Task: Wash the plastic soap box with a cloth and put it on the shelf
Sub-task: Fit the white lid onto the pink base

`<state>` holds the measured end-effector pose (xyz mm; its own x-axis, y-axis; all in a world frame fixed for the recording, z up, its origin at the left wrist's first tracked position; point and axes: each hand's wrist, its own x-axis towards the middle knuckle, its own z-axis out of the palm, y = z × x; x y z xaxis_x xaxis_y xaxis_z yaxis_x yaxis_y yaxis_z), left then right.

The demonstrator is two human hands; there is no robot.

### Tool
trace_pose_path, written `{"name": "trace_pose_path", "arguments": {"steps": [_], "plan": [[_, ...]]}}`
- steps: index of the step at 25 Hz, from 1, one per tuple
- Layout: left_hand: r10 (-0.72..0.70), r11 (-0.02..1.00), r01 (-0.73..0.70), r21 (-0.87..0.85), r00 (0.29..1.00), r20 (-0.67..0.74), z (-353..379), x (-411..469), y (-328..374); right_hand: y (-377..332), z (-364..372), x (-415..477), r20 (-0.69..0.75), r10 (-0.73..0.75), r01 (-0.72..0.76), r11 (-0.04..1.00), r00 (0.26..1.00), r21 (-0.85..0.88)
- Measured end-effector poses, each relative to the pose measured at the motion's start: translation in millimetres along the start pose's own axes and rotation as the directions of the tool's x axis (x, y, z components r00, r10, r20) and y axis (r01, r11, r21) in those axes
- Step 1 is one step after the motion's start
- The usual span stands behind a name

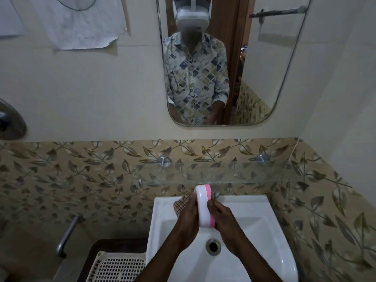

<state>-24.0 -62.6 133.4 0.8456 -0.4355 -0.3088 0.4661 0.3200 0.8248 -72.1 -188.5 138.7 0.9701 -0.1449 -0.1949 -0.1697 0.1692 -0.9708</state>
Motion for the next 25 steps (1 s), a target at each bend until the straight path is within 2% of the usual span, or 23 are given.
{"name": "trace_pose_path", "arguments": {"steps": [3, 5, 7, 8, 10, 12, 14, 15, 18, 19, 21, 25], "plan": [[-0.058, 0.998, 0.056, -0.034, 0.998, -0.033, -7.4, 6.1, 5.1, -5.4, -2.0, 1.0, 0.078, 0.029, -0.022, 0.996, 0.997, -0.091], [-0.076, 0.997, 0.077, 0.029, 0.997, -0.025, -19.3, 8.7, 14.0, -8.9, -8.7, 0.9, 0.069, 0.074, -0.062, 0.984, 0.995, -0.168], [-0.074, 0.987, 0.067, 0.145, 0.996, 0.04, -32.0, 9.4, 19.7, -6.9, -18.1, 1.3, 0.038, 0.135, -0.13, 0.986, 0.99, -0.107], [-0.07, 0.982, 0.062, 0.179, 0.997, 0.038, -34.9, 8.1, 19.9, -4.8, -22.1, 1.4, -0.011, 0.154, -0.154, 0.988, 0.988, -0.019], [-0.029, 0.984, 0.038, 0.171, 0.998, -0.058, -35.7, 5.0, 12.1, 5.2, -29.3, 3.4, -0.188, 0.165, -0.135, 0.977, 0.968, 0.163], [0.052, 0.981, -0.016, 0.193, 0.982, -0.183, -30.0, 0.0, 2.1, 15.9, -31.6, 3.0, -0.318, 0.115, -0.05, 0.977, 0.941, 0.207], [0.184, 0.931, -0.092, 0.354, 0.954, -0.235, -16.4, -4.7, 4.0, 15.0, -30.3, 3.4, -0.381, 0.018, 0.028, 0.993, 0.924, 0.115], [0.271, 0.874, -0.127, 0.47, 0.929, -0.253, -7.3, -5.0, 11.2, 7.7, -30.0, 5.4, -0.412, -0.035, 0.063, 0.996, 0.911, 0.056], [0.477, 0.7, -0.233, 0.675, 0.857, -0.198, 20.2, 8.8, 49.2, -34.4, -30.8, 23.6, -0.451, -0.237, 0.168, 0.968, 0.861, -0.189], [0.492, 0.689, -0.249, 0.681, 0.85, -0.187, 28.6, 17.4, 64.4, -50.4, -30.9, 33.6, -0.455, -0.297, 0.176, 0.941, 0.84, -0.29], [0.46, 0.698, -0.19, 0.691, 0.858, -0.229, 41.9, 40.5, 89.2, -78.0, -31.0, 57.4, -0.466, -0.357, 0.131, 0.884, 0.81, -0.449], [0.408, 0.655, -0.045, 0.755, 0.861, -0.303, 53.3, 81.2, 103.6, -98.0, -34.2, 98.6, -0.497, -0.337, -0.067, 0.773, 0.8, -0.631]]}}
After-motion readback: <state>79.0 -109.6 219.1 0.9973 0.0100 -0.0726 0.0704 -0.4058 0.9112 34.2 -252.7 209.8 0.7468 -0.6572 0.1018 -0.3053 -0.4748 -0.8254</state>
